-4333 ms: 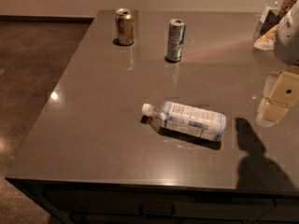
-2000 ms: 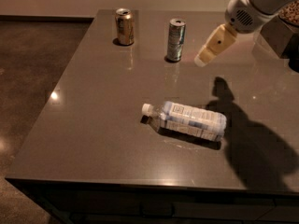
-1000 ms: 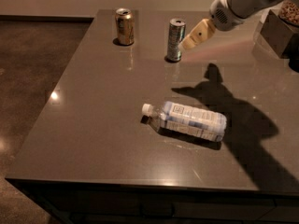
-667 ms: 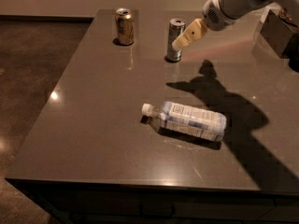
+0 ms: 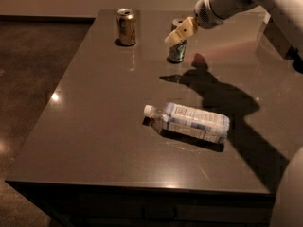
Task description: Knock redbull can over
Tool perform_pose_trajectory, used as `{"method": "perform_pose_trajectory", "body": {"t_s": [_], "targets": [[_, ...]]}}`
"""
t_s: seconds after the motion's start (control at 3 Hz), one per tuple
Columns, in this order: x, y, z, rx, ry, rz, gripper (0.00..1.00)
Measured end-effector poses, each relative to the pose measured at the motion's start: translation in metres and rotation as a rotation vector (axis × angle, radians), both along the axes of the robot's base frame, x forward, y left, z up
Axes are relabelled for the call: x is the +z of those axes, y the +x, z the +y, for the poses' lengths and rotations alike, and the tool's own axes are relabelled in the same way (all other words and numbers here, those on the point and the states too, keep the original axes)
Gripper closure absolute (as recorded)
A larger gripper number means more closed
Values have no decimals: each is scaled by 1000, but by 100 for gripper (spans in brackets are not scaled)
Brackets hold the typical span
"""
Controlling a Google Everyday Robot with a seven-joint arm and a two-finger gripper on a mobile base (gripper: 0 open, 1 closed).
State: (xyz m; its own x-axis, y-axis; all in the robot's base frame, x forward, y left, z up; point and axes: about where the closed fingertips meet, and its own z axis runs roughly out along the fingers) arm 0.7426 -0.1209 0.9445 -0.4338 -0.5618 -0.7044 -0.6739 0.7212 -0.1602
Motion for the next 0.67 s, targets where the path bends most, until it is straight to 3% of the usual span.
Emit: {"method": "perform_pose_trajectory", "body": {"t_s": [0.67], "targets": [[-11, 21, 20, 55, 28, 1, 0]]}}
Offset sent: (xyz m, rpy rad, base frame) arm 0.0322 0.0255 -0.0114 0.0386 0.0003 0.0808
